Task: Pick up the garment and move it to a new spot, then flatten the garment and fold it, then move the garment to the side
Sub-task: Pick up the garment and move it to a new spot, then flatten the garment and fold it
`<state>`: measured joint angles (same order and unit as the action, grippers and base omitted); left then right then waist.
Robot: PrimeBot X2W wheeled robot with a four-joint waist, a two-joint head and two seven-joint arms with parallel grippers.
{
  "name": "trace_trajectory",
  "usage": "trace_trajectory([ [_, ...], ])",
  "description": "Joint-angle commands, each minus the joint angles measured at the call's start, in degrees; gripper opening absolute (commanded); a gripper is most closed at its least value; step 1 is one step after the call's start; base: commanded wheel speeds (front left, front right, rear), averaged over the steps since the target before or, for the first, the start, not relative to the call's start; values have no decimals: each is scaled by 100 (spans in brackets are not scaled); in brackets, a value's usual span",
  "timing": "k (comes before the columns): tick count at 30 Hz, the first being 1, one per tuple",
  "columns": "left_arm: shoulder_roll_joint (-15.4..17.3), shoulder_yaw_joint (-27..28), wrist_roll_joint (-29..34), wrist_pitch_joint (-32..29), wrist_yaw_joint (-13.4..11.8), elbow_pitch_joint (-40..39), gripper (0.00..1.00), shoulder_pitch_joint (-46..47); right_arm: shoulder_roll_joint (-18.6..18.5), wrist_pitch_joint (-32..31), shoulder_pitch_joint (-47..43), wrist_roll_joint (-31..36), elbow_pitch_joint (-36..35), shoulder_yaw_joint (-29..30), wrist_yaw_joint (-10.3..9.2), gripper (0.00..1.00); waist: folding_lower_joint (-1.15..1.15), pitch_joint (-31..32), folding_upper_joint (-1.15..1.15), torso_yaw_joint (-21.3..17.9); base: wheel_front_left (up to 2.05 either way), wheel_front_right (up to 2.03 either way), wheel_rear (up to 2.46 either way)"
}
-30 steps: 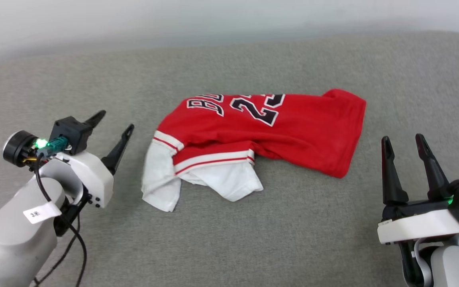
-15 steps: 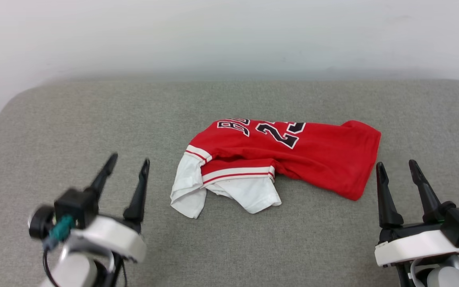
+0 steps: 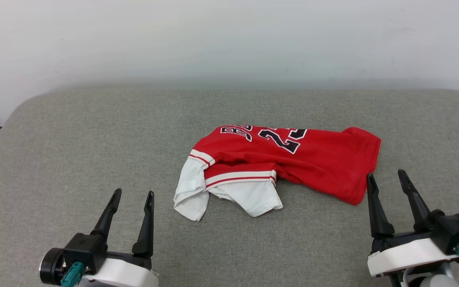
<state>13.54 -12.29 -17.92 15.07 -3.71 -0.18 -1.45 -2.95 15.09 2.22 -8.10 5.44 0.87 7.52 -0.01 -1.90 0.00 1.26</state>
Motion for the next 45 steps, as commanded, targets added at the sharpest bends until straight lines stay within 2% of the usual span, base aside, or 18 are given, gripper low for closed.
trace_trajectory([
  [1, -70, 124, 146, 15, 147, 33, 100, -1, 12, 12, -56, -29, -2, -55, -6, 100, 1, -20, 0, 3, 0, 0, 0],
  [6, -271, 417, 383, 15, 426, 76, 100, 138, -13, 12, 63, 81, 153, -449, -6, 100, 1, -150, 0, 83, 0, 0, 0],
  [9, -405, 521, 509, 15, 582, 113, 100, 174, -222, -125, 300, -165, 550, -930, -6, 100, 1, -244, 0, 162, 0, 0, 0],
  [12, -538, 583, 624, 15, 714, 182, 100, 207, -485, -669, 673, -535, 821, -1492, -6, 100, 1, -358, 0, 283, 0, 0, 0],
  [19, -771, 614, 817, 15, 926, 372, 100, 373, -1029, -2432, 1659, -1504, 1399, -2449, -5, 100, 1, -661, 0, 657, 0, 0, 0],
  [26, -902, 640, 900, 15, 1036, 519, 100, 535, -1068, -3496, 2362, -2058, 2072, -2664, -6, 100, 1, -870, 0, 1051, 0, 0, 0],
  [33, -976, 648, 925, 15, 1080, 604, 100, 588, -959, -3785, 2625, -2188, 2572, -2843, -5, 100, 1, -953, 0, 1310, 0, 0, 0],
  [34, -977, 659, 920, 15, 1086, 610, 100, 587, -950, -3775, 2632, -2205, 2646, -2884, -5, 70, 1, -955, 0, 1334, 0, 0, 0],
  [35, -983, 667, 922, 15, 1092, 614, 100, 588, -945, -3747, 2649, -2211, 2708, -2905, -5, 6, 1, -961, 0, 1351, 0, 0, 0],
  [36, -992, 674, 927, 15, 1098, 619, 100, 589, -953, -3695, 2661, -2193, 2770, -2942, -4, 0, 1, -963, 0, 1365, 0, 0, 0],
  [40, -1014, 748, 951, 15, 1109, 646, 100, 516, -1005, -3480, 2655, -2181, 2906, -3103, -4, 0, 1, -910, 0, 1320, 0, 0, 0],
  [45, -1029, 825, 990, 15, 1110, 663, 100, 444, -1210, -3285, 2610, -2295, 2842, -3192, -7, 0, 1, -736, 0, 1063, 0, 0, 0],
])
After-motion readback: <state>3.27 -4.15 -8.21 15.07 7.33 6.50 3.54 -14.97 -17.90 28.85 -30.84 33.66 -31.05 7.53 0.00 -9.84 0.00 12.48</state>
